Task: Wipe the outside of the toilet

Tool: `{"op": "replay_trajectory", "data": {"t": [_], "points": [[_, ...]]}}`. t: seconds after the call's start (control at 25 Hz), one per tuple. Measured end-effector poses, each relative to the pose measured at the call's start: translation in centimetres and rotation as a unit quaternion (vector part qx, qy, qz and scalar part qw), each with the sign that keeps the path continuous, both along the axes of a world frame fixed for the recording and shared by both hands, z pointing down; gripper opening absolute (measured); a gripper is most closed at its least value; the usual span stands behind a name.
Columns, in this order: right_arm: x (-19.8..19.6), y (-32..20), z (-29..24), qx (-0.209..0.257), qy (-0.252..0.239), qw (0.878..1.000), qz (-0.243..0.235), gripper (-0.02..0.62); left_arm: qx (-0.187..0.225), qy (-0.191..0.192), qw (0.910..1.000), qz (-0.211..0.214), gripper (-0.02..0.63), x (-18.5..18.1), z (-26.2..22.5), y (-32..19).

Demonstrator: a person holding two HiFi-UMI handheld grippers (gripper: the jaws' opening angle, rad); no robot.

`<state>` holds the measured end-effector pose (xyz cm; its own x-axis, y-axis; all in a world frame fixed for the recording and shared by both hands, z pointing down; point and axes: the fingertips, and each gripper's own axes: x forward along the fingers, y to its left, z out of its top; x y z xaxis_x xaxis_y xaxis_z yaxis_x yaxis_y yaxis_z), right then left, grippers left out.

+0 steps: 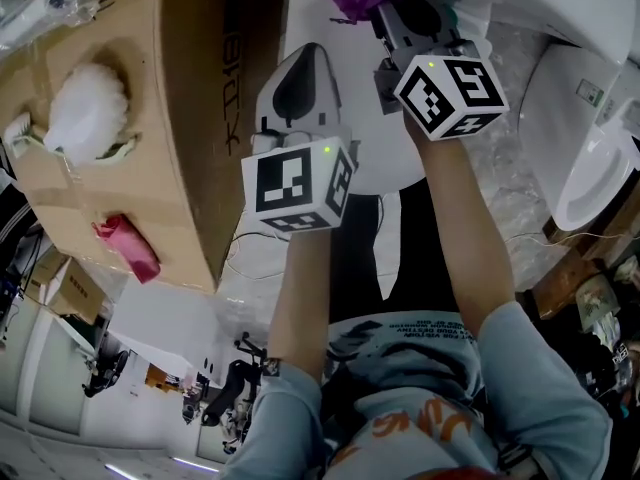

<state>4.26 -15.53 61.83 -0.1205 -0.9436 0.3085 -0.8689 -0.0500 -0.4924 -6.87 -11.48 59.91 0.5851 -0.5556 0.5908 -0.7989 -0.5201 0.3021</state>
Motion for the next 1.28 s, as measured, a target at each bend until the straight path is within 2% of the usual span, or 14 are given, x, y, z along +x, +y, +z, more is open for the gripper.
{"op": "replay_trajectory", "data": {"t": [0.56, 0.8, 1.28], "points": [[5.6, 4.9, -0.3, -0.004, 0.023, 0.999, 0.035, 0.072, 0.0, 0.0, 0.9981, 0.061, 0.025, 5.4, -0.3, 3.1], [9.6, 8.1, -0.1, -0.013, 0.051, 0.997, 0.055, 0.072, 0.005, -0.008, 0.9967, 0.08, 0.025, 8.3, -0.1, 4.7], [17.0, 13.5, 1.4, -0.045, 0.064, 0.99, 0.115, 0.072, -0.01, -0.006, 0.9905, 0.137, 0.025, 14.8, 1.0, 7.3]]}}
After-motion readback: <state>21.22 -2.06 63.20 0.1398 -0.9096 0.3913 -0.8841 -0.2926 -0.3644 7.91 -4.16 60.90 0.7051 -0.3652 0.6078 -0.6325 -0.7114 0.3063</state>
